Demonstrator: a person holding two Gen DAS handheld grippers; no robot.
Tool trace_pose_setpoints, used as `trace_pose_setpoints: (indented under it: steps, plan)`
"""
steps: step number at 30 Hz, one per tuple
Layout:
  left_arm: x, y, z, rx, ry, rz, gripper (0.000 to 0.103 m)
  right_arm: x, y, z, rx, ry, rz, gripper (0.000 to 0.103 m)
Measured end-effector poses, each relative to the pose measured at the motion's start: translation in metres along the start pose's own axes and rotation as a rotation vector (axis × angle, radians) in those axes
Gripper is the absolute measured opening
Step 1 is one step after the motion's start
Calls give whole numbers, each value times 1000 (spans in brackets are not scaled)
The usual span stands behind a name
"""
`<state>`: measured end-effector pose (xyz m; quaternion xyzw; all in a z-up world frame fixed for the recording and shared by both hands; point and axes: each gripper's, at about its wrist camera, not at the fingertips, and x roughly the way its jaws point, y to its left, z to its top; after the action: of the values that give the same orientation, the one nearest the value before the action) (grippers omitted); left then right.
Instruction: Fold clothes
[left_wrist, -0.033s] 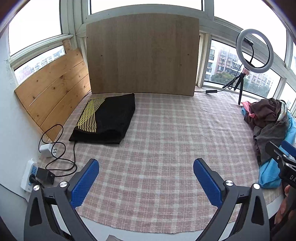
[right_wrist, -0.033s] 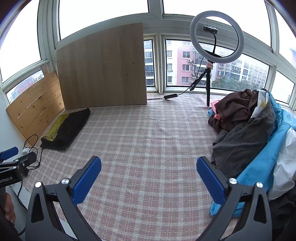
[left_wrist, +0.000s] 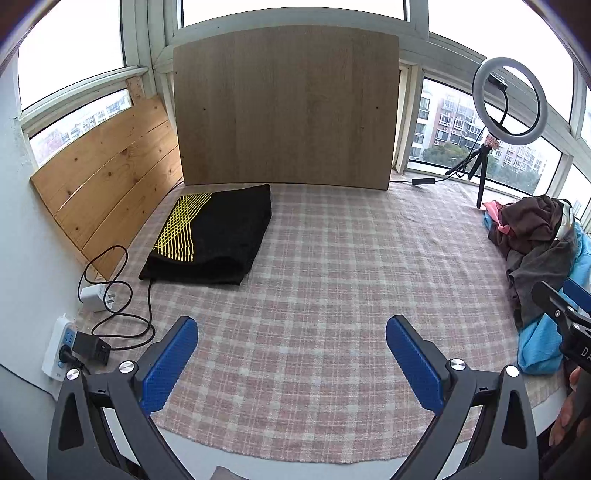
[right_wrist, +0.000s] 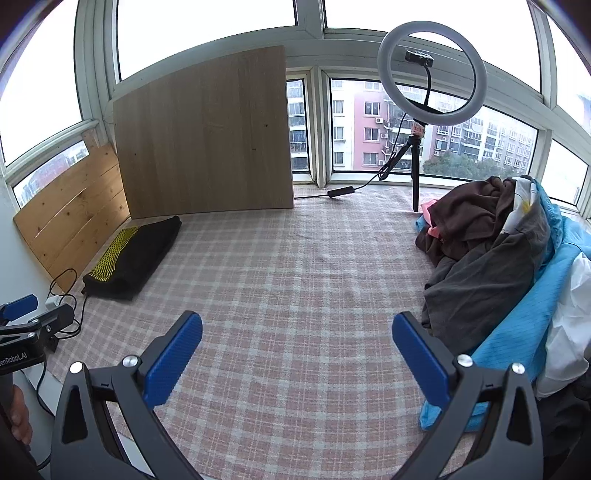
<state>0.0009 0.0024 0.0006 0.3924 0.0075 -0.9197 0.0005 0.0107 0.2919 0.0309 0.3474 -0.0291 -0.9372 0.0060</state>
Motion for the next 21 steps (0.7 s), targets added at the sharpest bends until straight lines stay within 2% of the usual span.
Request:
trace_pose_setpoints:
  steps: [4,8,10,13,18,21]
  plan:
    - [-4,-3,-10,5,-43,-18,102,-1,-1,-4,-7,-10,-6,103]
    - [-9,7,-8,-14,10,-11,102,-7,-4,-2,-6,-17,9,103]
    - [-15,9,-12,-26,6,-19,102,-9,-1,0,-11,-18,11,103]
    - [-19,-1,-5,-52,-10,35,102,-20,-4,0,-12,-38,22,103]
    - [-33,-5,4,-64,-43,56,100,-32,-8,6,-18,-58,30,103]
    - [-41,-5,10,-70,-63,69,93,-36,-15,8,-4,-62,46,103]
